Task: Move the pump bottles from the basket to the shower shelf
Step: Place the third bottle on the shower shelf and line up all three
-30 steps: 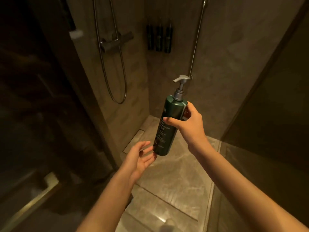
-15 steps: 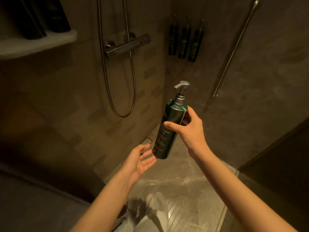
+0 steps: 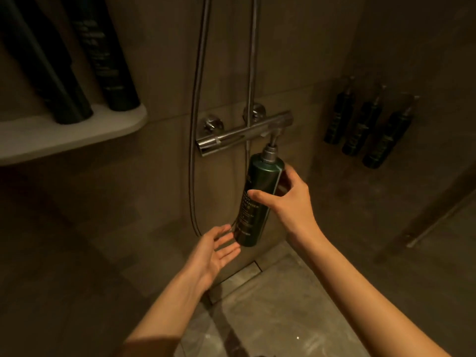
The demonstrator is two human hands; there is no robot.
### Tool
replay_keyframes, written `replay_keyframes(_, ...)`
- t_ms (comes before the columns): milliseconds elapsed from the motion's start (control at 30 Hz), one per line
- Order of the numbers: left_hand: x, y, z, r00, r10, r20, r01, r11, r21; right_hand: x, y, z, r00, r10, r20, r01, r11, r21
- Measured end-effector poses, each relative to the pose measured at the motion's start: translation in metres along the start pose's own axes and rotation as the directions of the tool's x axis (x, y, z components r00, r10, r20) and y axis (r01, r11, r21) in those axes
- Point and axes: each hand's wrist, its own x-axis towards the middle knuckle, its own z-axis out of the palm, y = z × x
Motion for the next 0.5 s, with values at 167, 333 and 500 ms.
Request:
replay_keyframes(167,0.015,0.036,-0.004,0.971,0.177,-0.163,-0.201,0.969,-0.146,0.069,-0.012,0.035,0.96,-0.085,0.268,0.052,0.991,0.126)
replay_keyframes(333,-0.01,0.072,0.01,0.865,0.387,-0.319,-0.471,0.846,-0.249,0.119,-0.059,0.064,0.84,-0.274,0.468,0.162,0.95,0.267)
replay_keyframes(500,-0.056,0.096,0.015,0.72,0.536,-0.44,-0.672,0.698,-0.248,0.132,-0.111,0.09,0.657,-0.44,0.612,0.222,0.889,0.401)
